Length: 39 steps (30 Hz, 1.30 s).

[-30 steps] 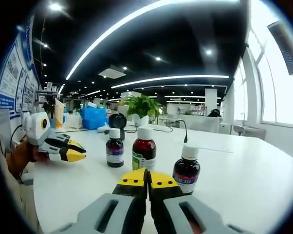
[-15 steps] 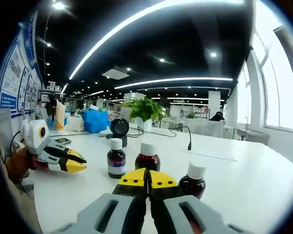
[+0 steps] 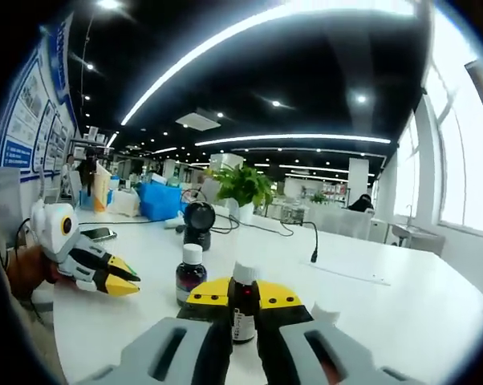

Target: Rotate the medicine bottle to make it face forward pick up the medicine bottle inspect the drug traceability code place the medicine on the table

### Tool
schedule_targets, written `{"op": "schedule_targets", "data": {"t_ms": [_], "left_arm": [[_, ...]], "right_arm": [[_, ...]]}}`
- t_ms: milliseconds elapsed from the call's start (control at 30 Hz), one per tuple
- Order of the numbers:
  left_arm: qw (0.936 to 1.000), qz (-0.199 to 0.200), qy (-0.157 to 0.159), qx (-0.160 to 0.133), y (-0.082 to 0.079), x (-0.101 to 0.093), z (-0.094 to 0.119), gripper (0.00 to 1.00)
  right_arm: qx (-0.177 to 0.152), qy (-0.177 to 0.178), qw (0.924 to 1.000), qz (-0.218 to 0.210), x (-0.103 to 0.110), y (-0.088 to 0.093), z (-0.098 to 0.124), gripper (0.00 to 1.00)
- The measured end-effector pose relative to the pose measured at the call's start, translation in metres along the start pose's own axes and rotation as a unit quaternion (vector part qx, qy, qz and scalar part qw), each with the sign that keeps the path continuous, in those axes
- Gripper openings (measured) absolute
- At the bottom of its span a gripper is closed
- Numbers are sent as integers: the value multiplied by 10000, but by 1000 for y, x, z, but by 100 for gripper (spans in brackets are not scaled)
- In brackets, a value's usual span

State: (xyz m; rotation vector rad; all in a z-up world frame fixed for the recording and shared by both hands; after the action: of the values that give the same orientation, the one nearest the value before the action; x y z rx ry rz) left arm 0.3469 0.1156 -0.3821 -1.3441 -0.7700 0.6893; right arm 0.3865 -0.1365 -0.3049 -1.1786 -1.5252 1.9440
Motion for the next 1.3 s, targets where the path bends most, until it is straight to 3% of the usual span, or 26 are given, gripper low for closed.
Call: {"op": "schedule_targets", "data": {"t_ms": [667,1300], "left_arm": [[10000,13,26,-14,0,-1,0,0],[10000,56,61,-22,-1,-2,1,0]], "right_arm": [[-226,-322,9981,471,17,-36,-30,17],[-241,-549,9980,194,34,-43,-64,20]]}}
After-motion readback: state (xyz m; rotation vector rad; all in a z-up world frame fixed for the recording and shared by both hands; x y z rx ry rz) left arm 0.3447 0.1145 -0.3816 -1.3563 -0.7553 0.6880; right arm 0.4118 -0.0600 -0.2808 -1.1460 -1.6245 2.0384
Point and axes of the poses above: the point that each gripper's makers call its tool centre point, and the gripper's own axes: z roughly backward along the fingers, x roughly to its left, y roughly out of its underside, the point moved 9 cm from there along z, roughly backward along the fingers, and after that the axes turned 12 degrees about z, right-handed, at the moved point
